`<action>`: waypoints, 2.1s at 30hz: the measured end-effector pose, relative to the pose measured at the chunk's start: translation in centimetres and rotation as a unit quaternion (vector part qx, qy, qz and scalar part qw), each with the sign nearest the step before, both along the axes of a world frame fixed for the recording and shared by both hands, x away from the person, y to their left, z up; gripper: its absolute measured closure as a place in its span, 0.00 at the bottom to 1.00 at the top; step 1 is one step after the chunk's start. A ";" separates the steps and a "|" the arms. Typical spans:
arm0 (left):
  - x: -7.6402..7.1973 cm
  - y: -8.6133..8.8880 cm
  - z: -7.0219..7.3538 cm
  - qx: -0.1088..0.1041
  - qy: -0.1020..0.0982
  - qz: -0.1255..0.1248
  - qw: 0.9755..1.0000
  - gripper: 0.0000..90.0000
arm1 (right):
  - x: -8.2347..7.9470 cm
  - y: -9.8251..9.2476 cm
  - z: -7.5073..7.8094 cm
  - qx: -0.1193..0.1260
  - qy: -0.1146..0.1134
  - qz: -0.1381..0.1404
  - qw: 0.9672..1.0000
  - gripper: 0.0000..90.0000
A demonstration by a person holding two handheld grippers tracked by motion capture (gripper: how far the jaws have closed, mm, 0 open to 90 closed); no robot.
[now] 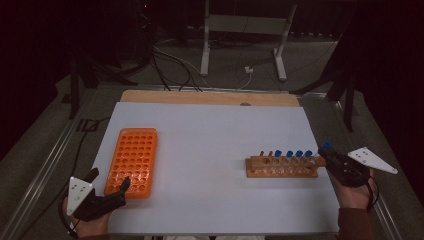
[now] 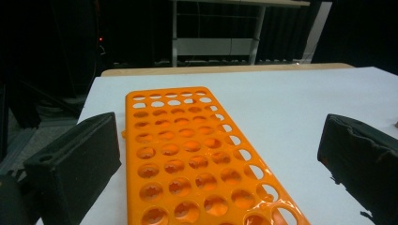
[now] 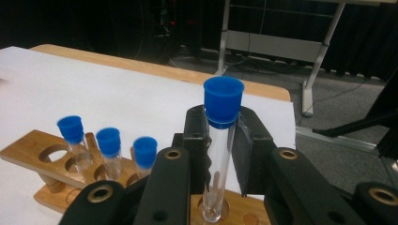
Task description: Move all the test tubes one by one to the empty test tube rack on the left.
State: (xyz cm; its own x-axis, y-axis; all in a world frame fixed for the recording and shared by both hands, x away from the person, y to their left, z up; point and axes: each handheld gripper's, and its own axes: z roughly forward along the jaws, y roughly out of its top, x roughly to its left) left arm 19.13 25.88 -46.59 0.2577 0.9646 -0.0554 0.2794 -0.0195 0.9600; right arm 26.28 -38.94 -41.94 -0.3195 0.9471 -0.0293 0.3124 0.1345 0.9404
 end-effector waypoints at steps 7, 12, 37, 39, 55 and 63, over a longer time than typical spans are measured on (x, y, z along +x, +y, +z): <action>0.0 -0.2 0.0 0.004 0.003 -0.006 1.000 0.01 | -0.6 0.3 1.0 -0.006 -0.011 0.002 1.000 0.85; 0.1 -0.4 0.1 0.002 0.006 -0.013 1.000 0.01 | -1.3 0.7 1.3 -0.003 -0.016 0.012 1.000 0.85; 3.5 -6.3 3.8 0.020 -0.008 -0.116 0.993 0.01 | -0.6 11.3 1.1 0.040 0.004 0.178 0.983 0.85; 4.1 -7.6 4.2 0.024 -0.008 -0.130 0.991 0.01 | -0.5 11.8 1.1 0.041 0.006 0.182 0.983 0.85; 7.4 -17.4 3.5 0.029 0.012 -0.230 0.973 0.01 | 1.0 17.1 0.9 0.045 0.028 0.231 0.972 0.85; 8.1 -19.7 2.4 0.012 0.026 -0.252 0.967 0.01 | 1.2 19.4 0.7 0.042 0.038 0.253 0.966 0.85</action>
